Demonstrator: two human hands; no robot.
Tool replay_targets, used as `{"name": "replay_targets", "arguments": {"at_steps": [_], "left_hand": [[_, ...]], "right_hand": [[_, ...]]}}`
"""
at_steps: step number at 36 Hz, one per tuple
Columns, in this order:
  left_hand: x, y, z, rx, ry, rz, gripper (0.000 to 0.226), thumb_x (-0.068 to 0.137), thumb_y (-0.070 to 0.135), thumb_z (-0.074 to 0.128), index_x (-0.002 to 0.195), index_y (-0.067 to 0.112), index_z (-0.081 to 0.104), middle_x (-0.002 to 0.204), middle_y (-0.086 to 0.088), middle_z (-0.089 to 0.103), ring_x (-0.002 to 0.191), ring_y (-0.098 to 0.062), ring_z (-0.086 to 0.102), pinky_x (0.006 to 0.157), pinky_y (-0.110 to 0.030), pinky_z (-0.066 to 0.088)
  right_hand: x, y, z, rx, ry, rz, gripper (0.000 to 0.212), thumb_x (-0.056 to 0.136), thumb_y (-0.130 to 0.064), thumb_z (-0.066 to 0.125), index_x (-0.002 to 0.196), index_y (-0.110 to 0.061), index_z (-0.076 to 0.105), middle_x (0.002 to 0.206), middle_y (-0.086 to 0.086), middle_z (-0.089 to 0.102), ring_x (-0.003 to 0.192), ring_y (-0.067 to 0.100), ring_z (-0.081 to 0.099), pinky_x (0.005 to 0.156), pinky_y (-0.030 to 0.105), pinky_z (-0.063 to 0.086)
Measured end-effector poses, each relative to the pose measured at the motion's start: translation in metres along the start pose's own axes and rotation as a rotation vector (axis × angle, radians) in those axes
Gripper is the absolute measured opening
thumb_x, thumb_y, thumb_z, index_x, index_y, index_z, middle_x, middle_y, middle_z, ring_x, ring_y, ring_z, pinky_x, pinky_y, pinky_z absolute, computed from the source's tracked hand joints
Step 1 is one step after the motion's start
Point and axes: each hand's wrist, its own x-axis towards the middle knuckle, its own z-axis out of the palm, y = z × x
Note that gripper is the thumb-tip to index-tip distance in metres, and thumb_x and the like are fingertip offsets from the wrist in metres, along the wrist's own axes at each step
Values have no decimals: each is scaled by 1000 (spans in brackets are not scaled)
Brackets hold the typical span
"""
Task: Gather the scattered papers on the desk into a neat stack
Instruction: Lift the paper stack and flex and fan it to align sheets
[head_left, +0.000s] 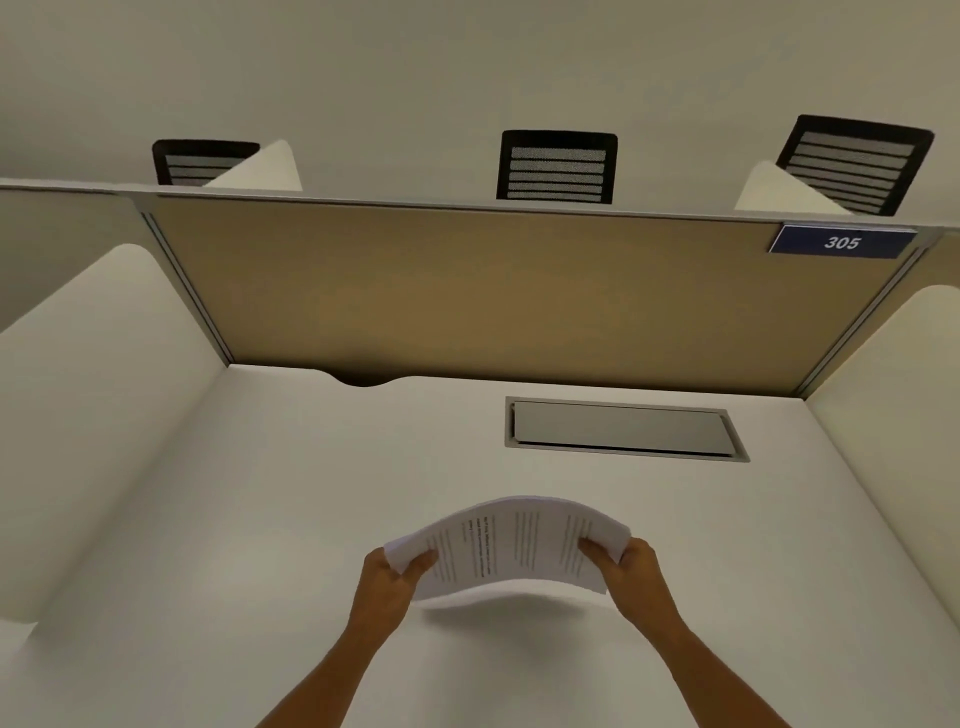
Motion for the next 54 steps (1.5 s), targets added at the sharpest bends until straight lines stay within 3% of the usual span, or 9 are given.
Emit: {"name": "replay_targets", "arguments": {"at_steps": [4,9,13,16,29,34,37,46,54], "left_hand": [[-15,-5,16,6,71,19,26,89,3,64,108,18,73,79,30,72,80,-6,70,65,-13,57],[-33,-6,36,-32,176,4,25,89,2,64,109,15,71,77,36,69,78,9,67,65,-5,52],[-35,-12,41,-52,236,-74,26,87,4,66,113,6,69,84,5,71,88,-23,68,72,-25,52],[-33,-20,40,-48,233,-98,29,87,6,67,117,3,66,93,-9,68,93,-31,66,75,-30,53],[-19,-23,32,-21,158,-78,26,87,6,67,113,10,70,87,11,68,89,-26,67,61,-10,55],[-20,-38,31,-34,113,-94,30,86,5,69,104,28,64,100,0,66,98,-26,65,82,-36,58],[-20,-39,32,-23,111,-77,33,86,5,69,97,35,63,99,1,66,95,-25,65,81,-36,57],[-20,-35,32,-25,103,-66,29,87,5,67,111,21,64,96,9,66,92,-21,65,68,-15,55],[-18,-32,29,-32,70,-99,32,87,5,67,115,19,62,99,10,66,94,-20,65,77,-23,57]], "right_hand": [[-23,14,19,65,137,59,6,90,-17,70,92,-12,72,76,-8,71,74,20,69,55,13,51],[-47,26,47,172,231,142,14,91,-23,68,93,-10,71,76,2,71,69,14,67,57,21,49],[-52,34,56,181,266,181,20,92,-25,67,99,-6,72,77,3,71,69,14,66,55,18,47],[-51,41,59,155,274,201,25,92,-25,67,103,-3,72,79,5,72,70,17,67,56,21,47],[-41,44,54,163,244,216,26,92,-25,67,108,-4,68,86,10,71,77,25,68,58,25,51],[-41,50,53,163,247,238,28,93,-29,65,102,-4,70,81,10,72,68,23,64,53,24,46],[-39,48,51,158,236,240,26,93,-28,65,102,-4,70,81,10,71,66,20,63,52,21,45],[-40,42,51,170,218,232,16,93,-27,64,104,-15,65,88,5,71,81,23,68,61,26,53],[-33,39,45,71,188,243,25,94,-28,64,107,-6,67,87,8,70,77,22,66,56,24,50]]}}
